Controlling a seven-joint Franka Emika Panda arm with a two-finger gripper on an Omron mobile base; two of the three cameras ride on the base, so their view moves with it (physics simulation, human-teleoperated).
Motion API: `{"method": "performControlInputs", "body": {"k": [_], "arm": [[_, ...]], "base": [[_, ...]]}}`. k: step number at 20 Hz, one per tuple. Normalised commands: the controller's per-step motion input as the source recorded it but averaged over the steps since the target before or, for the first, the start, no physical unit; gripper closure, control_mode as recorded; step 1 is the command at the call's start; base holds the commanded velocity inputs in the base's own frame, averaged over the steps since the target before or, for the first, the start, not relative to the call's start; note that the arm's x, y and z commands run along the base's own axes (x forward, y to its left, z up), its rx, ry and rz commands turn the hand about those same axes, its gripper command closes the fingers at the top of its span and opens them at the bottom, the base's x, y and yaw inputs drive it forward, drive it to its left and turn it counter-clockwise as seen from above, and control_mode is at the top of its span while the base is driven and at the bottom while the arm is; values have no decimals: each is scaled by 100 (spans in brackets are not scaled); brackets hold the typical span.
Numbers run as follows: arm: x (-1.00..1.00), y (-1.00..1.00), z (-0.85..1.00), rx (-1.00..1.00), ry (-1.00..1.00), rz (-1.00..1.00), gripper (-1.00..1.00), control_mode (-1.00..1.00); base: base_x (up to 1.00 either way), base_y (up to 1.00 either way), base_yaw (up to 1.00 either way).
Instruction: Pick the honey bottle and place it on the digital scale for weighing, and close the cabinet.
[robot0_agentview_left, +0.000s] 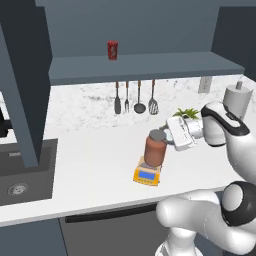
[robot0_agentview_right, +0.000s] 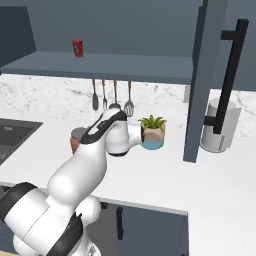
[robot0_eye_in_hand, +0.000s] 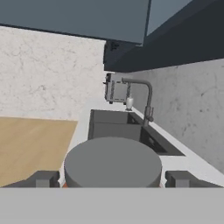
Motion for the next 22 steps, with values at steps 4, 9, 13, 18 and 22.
{"method": "performControlInputs", "body": {"k": [4, 9, 13, 18, 22], "arm": [[11, 0, -23, 0, 0, 0, 100, -100], [12, 0, -19, 0, 0, 0, 100, -100], [20, 1, -10, 0, 0, 0, 100, -100], [19, 0, -16, 0, 0, 0, 100, -100], [17, 2, -18, 0, 0, 0, 100, -100]], "base": [[0, 0, 0], [0, 0, 0], [0, 0, 0], [0, 0, 0], [0, 0, 0]]}}
